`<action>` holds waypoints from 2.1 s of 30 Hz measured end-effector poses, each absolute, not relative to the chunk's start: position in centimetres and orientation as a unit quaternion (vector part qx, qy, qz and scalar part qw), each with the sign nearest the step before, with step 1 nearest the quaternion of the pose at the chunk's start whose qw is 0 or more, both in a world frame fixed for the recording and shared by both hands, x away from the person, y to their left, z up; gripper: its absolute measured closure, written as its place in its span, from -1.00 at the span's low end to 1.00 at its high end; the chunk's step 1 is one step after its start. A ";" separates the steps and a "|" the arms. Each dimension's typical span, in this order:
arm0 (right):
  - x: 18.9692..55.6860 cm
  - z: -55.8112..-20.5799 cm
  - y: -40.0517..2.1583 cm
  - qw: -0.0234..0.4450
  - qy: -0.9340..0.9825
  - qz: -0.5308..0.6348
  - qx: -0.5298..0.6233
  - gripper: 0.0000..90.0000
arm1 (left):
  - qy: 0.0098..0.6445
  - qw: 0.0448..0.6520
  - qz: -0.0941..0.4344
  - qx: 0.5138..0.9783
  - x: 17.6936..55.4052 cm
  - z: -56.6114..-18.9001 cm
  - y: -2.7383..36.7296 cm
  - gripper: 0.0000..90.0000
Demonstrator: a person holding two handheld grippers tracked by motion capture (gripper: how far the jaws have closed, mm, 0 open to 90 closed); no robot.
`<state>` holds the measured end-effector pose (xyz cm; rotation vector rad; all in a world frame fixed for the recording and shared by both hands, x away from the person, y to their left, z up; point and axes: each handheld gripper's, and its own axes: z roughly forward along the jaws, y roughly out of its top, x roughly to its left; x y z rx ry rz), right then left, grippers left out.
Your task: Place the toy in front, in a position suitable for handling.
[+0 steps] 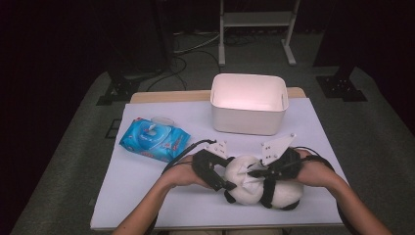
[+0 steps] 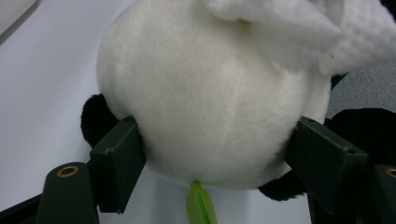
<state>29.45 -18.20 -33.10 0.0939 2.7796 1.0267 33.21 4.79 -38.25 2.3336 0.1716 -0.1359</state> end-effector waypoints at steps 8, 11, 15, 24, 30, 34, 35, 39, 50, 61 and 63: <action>29.1 -33.4 -16.5 0.075 0.932 0.355 0.013 0.76 | 0.073 0.389 -0.056 0.917 33.3 -38.5 4.9 -0.50; 28.6 -33.6 -16.3 0.070 0.933 0.354 0.004 0.76 | 0.074 0.388 -0.056 0.917 33.3 -38.5 5.0 -0.50; 28.2 -33.7 -17.1 0.065 0.933 0.353 0.008 0.76 | 0.080 0.390 -0.056 0.916 33.3 -38.7 5.1 -0.51; 28.8 -33.8 -20.7 0.082 0.935 0.343 0.047 0.76 | 0.080 0.387 -0.058 0.917 33.3 -38.9 5.3 -0.54; 30.7 -33.7 -21.4 0.086 0.933 0.341 0.075 0.76 | 0.078 0.386 -0.059 0.917 33.3 -38.9 5.3 -0.54; 32.1 -34.0 -21.3 0.079 0.933 0.340 0.092 0.76 | 0.085 0.384 -0.061 0.918 33.3 -38.9 5.5 -0.57; 32.2 -34.1 -21.2 0.075 0.933 0.340 0.091 0.76 | 0.086 0.382 -0.062 0.918 33.4 -39.0 5.6 -0.60; 31.6 -34.4 -20.8 0.065 0.934 0.340 0.085 0.76 | 0.090 0.385 -0.070 0.916 33.2 -39.1 6.0 -0.66; 29.1 -34.5 -19.3 0.057 0.940 0.334 0.045 0.76 | 0.098 0.388 -0.083 0.913 33.3 -38.7 5.6 -0.78; 30.1 -33.9 -17.2 0.059 0.942 0.329 0.029 0.76 | 0.076 0.388 -0.080 0.915 32.8 -38.9 5.2 -0.50; 30.5 -33.8 -16.4 0.058 0.942 0.329 0.026 0.76 | 0.077 0.390 -0.081 0.914 32.8 -38.9 5.3 -0.50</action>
